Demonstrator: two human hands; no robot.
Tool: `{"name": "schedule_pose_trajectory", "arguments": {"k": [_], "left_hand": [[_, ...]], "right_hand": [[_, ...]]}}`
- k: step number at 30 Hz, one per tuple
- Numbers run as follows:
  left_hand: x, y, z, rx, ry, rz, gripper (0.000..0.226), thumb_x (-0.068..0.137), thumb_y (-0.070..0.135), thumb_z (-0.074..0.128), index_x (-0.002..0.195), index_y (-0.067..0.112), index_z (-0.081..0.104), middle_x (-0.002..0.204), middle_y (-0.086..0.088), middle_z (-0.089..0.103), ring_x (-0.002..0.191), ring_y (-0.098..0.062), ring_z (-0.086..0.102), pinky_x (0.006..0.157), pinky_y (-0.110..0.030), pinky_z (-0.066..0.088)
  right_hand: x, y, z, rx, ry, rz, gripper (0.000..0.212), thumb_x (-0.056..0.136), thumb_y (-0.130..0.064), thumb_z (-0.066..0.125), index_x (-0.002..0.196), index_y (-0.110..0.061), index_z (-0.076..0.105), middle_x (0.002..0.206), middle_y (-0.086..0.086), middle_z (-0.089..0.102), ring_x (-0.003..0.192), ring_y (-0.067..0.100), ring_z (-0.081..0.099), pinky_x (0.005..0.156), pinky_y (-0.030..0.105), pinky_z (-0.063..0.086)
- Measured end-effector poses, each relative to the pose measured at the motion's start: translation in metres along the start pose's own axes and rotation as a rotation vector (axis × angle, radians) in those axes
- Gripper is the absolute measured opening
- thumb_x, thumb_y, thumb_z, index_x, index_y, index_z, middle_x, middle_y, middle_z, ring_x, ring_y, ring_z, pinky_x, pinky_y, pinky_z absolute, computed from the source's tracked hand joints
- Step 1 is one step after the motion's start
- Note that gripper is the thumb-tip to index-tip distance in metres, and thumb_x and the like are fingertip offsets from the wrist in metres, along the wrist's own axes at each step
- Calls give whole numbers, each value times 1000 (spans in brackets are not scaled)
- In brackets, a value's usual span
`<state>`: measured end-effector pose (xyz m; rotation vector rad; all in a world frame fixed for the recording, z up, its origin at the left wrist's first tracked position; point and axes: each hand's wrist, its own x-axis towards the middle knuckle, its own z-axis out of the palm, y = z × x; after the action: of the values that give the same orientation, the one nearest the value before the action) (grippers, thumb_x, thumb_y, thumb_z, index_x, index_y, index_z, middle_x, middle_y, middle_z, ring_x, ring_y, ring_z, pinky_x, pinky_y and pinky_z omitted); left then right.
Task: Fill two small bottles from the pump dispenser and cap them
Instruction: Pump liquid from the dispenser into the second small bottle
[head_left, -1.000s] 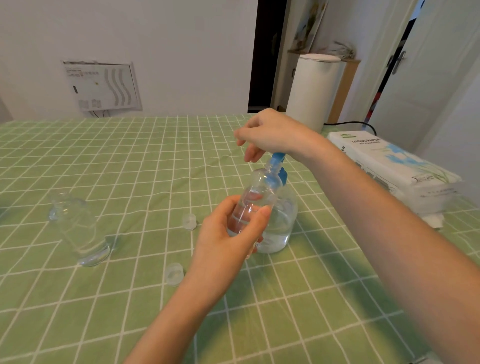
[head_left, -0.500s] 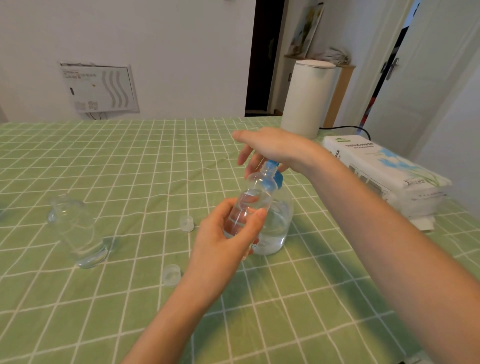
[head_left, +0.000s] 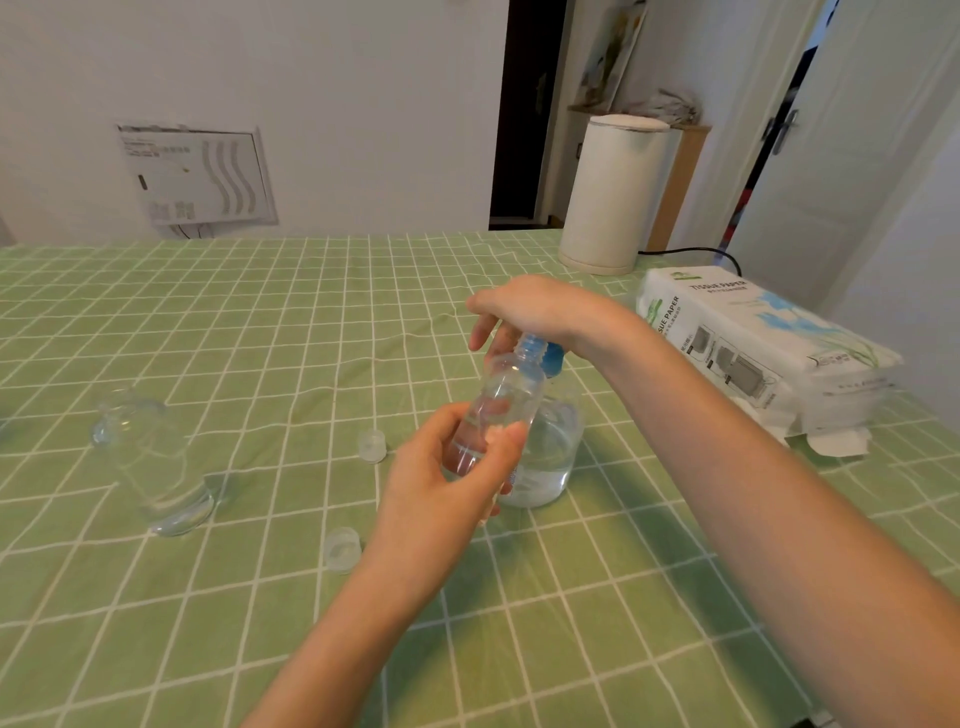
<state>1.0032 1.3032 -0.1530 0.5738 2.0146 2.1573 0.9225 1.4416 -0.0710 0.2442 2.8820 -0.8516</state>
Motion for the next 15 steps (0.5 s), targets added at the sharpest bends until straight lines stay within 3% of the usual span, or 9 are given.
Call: {"name": "schedule_pose_trajectory", "arguments": {"k": [5, 7, 11, 13, 15], "left_hand": [[0, 1, 0, 5, -12, 9, 31, 66, 47, 59, 88, 25, 64, 64, 10, 66, 54, 3, 58, 48, -10, 44], [0, 2, 0, -4, -11, 20, 30, 67, 47, 60, 89, 26, 65, 68, 10, 67, 55, 2, 58, 49, -10, 45], [1, 4, 1, -15, -19, 24, 32, 68, 46, 60, 92, 27, 65, 68, 11, 67, 55, 2, 58, 49, -11, 45], [1, 4, 1, -13, -18, 27, 31, 68, 46, 60, 92, 26, 65, 67, 11, 67, 54, 2, 58, 48, -10, 45], [1, 4, 1, -10, -11, 29, 31, 68, 46, 59, 90, 25, 65, 63, 13, 65, 53, 3, 57, 48, -9, 43]], "right_hand": [[2, -1, -4, -28, 8, -9, 38, 96, -39, 38, 82, -18, 67, 107, 8, 65, 82, 20, 57, 57, 27, 34], [2, -4, -9, -48, 21, -13, 38, 96, -42, 39, 88, -18, 67, 107, 6, 66, 93, 21, 58, 55, 26, 31], [2, -8, -16, -89, 23, -23, 51, 96, -53, 34, 101, -15, 68, 108, 4, 66, 96, 22, 56, 55, 24, 30], [0, -9, -18, -74, 5, -13, 59, 95, -59, 29, 102, -16, 68, 109, 5, 67, 102, 24, 58, 69, 30, 42], [-1, -11, -19, -45, -1, 13, 62, 94, -62, 25, 101, -18, 68, 108, 6, 68, 107, 27, 58, 87, 44, 44]]}}
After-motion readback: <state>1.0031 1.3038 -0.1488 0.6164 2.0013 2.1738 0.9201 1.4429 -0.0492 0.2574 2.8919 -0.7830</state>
